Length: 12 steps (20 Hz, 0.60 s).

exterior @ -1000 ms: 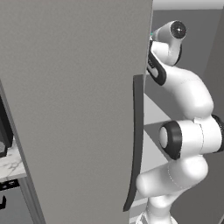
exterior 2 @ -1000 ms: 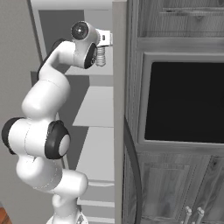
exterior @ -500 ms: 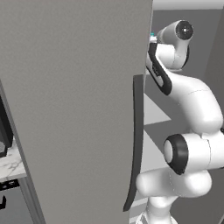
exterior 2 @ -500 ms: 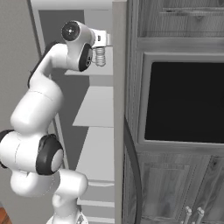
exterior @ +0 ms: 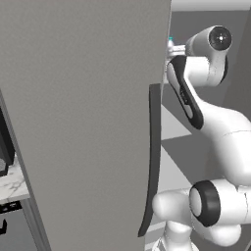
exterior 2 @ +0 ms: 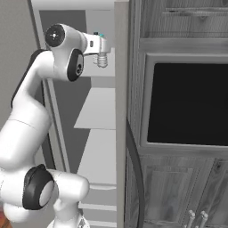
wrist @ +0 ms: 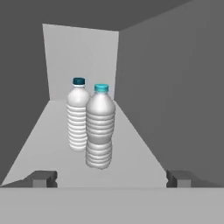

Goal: Take the bottled waters from the counter and place them in the freezer to freeze. Close the freezer door after placing the bottles.

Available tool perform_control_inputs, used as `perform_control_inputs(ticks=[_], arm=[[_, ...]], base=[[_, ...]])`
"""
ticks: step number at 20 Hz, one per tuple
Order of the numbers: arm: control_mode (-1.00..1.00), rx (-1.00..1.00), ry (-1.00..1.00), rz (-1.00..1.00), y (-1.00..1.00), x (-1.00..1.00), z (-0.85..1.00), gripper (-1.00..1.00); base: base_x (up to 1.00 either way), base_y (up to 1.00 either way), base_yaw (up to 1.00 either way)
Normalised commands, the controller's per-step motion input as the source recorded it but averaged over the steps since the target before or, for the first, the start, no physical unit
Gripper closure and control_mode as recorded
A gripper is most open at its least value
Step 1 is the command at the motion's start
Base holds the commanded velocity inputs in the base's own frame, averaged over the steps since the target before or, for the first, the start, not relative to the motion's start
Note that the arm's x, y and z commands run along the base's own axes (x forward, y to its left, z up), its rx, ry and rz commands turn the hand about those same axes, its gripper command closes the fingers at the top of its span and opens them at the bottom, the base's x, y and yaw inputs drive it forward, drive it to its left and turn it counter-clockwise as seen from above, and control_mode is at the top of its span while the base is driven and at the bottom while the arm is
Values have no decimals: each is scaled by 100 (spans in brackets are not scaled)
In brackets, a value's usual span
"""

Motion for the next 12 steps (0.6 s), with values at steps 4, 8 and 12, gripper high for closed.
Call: perform_control_inputs(ticks=[4, 8, 12], arm=[[-100, 6, 0, -4, 0, -97, 0, -100], [-100, 5, 0, -4, 0, -100, 0, -100], [-100, 4, 0, -3, 0, -100, 0, -100]], base=[[0, 0, 0], [0, 0, 0], [0, 0, 0]])
